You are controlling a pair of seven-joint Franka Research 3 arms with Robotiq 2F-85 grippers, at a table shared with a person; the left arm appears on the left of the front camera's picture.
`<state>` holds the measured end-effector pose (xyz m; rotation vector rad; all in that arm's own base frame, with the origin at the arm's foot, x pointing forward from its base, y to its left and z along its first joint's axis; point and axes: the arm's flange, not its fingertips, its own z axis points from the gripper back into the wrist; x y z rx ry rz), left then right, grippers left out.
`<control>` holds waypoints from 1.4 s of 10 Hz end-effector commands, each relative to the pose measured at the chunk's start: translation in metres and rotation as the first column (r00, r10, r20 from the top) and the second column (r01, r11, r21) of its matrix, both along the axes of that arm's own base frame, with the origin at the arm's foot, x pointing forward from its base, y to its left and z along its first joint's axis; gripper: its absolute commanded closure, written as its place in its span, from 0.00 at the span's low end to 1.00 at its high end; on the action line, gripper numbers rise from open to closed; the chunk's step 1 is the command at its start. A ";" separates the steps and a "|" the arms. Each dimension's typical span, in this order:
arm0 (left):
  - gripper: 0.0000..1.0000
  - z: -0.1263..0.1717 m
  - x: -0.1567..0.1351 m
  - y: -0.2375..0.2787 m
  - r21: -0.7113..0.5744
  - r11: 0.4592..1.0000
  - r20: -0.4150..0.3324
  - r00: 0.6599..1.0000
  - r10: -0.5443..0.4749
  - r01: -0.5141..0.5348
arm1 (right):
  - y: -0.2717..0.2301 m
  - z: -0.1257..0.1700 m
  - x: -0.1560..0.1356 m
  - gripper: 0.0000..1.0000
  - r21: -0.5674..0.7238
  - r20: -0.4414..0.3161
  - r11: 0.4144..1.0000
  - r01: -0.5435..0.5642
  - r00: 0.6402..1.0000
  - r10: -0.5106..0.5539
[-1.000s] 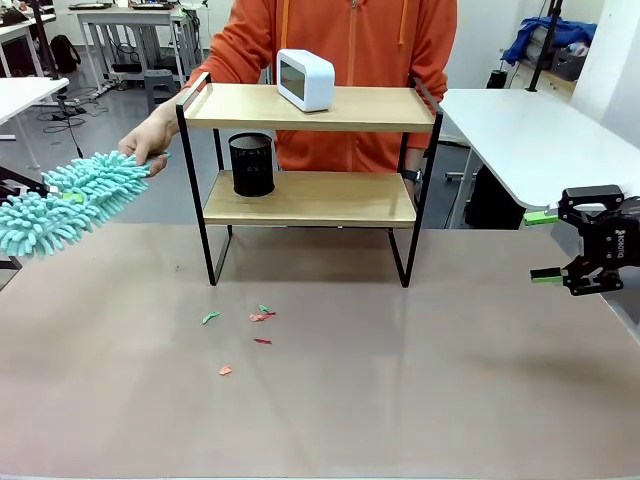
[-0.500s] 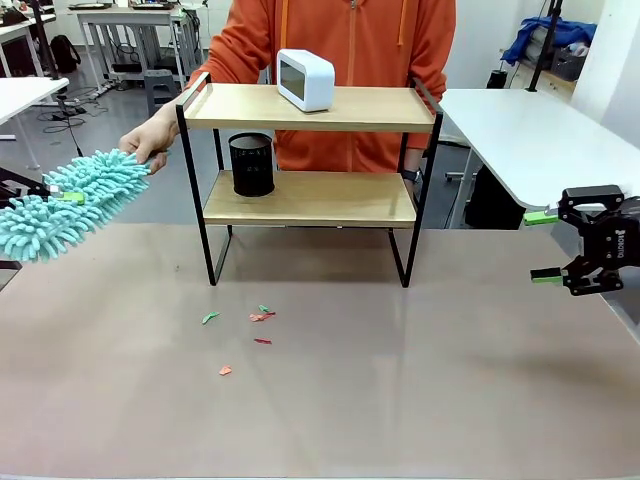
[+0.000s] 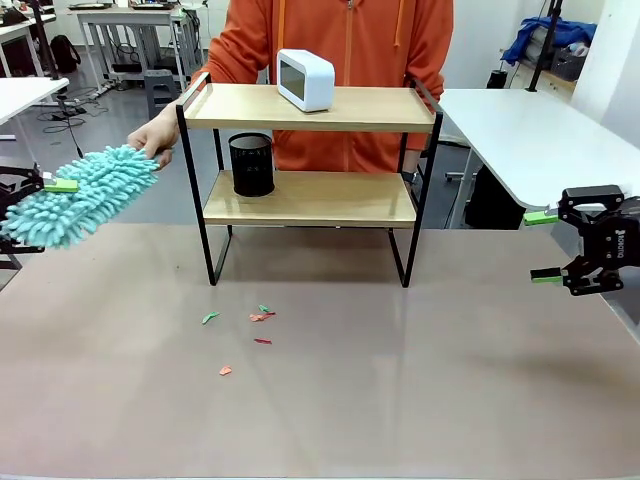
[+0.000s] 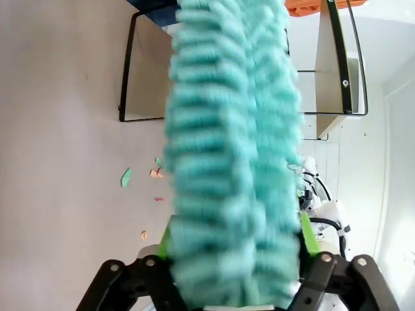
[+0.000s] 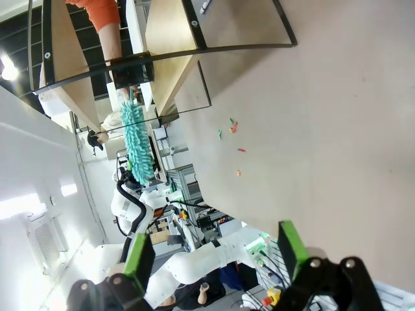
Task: Clean the shelf.
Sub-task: Hand the Duster back to the human.
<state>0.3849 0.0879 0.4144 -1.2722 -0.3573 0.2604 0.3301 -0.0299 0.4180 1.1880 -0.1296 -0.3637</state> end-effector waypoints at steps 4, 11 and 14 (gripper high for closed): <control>0.00 -0.022 0.013 -0.041 -0.148 0.955 -0.028 0.964 -0.264 0.258 | 0.001 0.001 -0.002 0.00 0.000 -0.008 1.000 -0.003 1.000 0.003; 0.00 -0.050 0.019 -0.130 -0.158 0.866 -0.048 0.873 -0.486 0.474 | 0.001 0.001 -0.002 0.00 0.000 -0.008 1.000 -0.003 1.000 0.003; 0.00 -0.050 0.019 -0.130 -0.158 0.866 -0.048 0.873 -0.486 0.474 | 0.001 0.001 -0.002 0.00 0.000 -0.008 1.000 -0.003 1.000 0.003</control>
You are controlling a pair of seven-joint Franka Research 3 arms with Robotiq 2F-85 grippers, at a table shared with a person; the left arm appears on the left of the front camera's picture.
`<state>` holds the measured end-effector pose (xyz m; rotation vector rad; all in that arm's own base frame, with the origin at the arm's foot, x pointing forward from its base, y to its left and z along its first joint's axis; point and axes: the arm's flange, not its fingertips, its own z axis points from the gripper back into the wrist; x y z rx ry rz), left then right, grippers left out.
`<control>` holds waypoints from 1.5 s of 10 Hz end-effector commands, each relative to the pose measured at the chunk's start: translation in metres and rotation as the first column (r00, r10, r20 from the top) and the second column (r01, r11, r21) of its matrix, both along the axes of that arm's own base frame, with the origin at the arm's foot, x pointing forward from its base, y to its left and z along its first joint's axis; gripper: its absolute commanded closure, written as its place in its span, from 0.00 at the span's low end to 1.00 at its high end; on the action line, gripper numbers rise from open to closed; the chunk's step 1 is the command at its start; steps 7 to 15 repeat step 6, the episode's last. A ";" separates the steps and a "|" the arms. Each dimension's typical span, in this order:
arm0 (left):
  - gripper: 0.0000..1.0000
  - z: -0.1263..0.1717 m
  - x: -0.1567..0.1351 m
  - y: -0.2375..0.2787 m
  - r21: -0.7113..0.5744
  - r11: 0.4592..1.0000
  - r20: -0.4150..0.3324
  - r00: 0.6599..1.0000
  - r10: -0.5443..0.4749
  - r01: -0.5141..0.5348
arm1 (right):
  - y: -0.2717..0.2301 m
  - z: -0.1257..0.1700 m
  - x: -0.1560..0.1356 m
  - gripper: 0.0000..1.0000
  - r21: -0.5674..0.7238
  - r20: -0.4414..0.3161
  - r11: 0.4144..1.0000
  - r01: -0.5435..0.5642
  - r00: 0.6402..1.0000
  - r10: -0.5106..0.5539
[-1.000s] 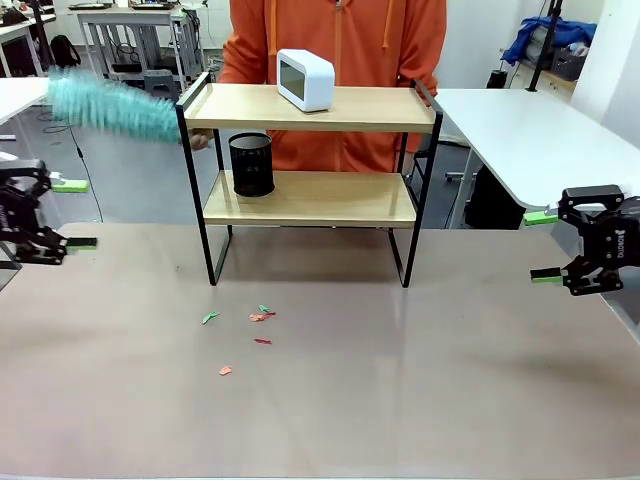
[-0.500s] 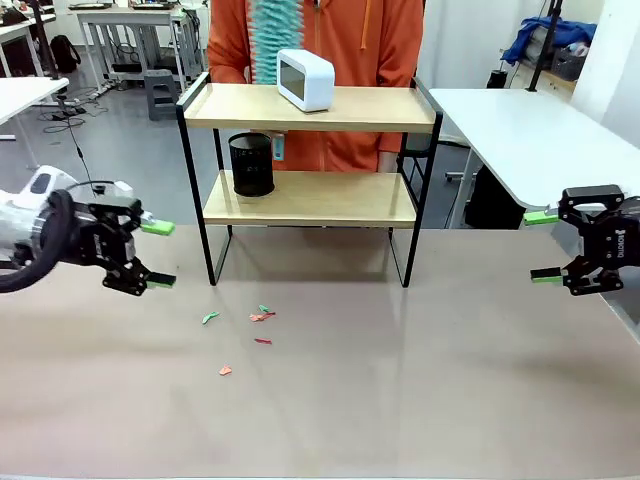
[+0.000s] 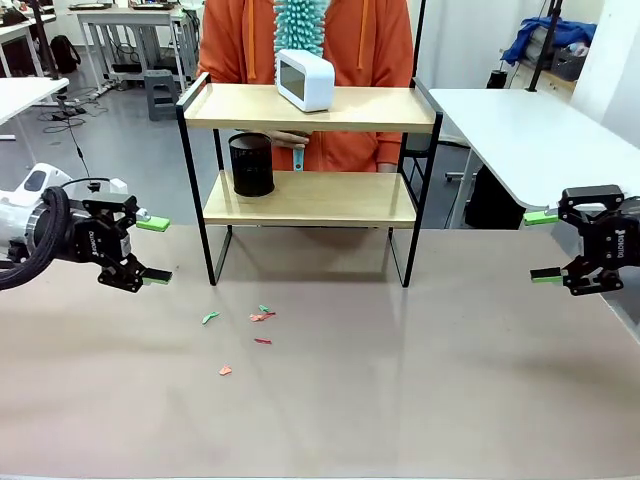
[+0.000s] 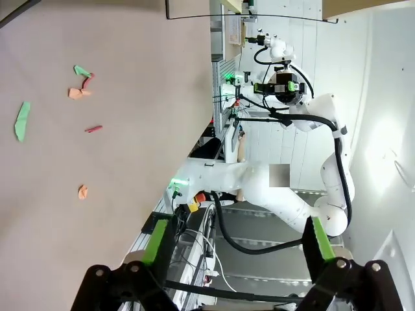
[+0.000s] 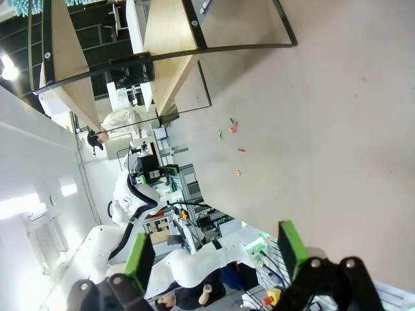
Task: Clean the shelf.
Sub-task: Hand the Duster back to the human.
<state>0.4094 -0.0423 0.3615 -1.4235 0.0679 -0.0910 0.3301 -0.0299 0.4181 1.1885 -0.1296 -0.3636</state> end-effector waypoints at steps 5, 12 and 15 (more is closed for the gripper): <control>0.00 0.003 -0.005 0.000 -0.018 1.000 0.001 1.000 0.004 -0.004 | 0.001 0.000 -0.002 0.00 0.000 -0.008 1.000 -0.003 1.000 0.003; 0.00 0.003 -0.005 0.000 -0.018 1.000 0.001 1.000 0.004 -0.004 | 0.001 0.000 -0.002 0.00 0.000 -0.008 1.000 -0.003 1.000 0.003; 0.00 0.003 -0.005 0.000 -0.018 1.000 0.001 1.000 0.004 -0.004 | 0.001 0.000 -0.002 0.00 0.000 -0.008 1.000 -0.003 1.000 0.003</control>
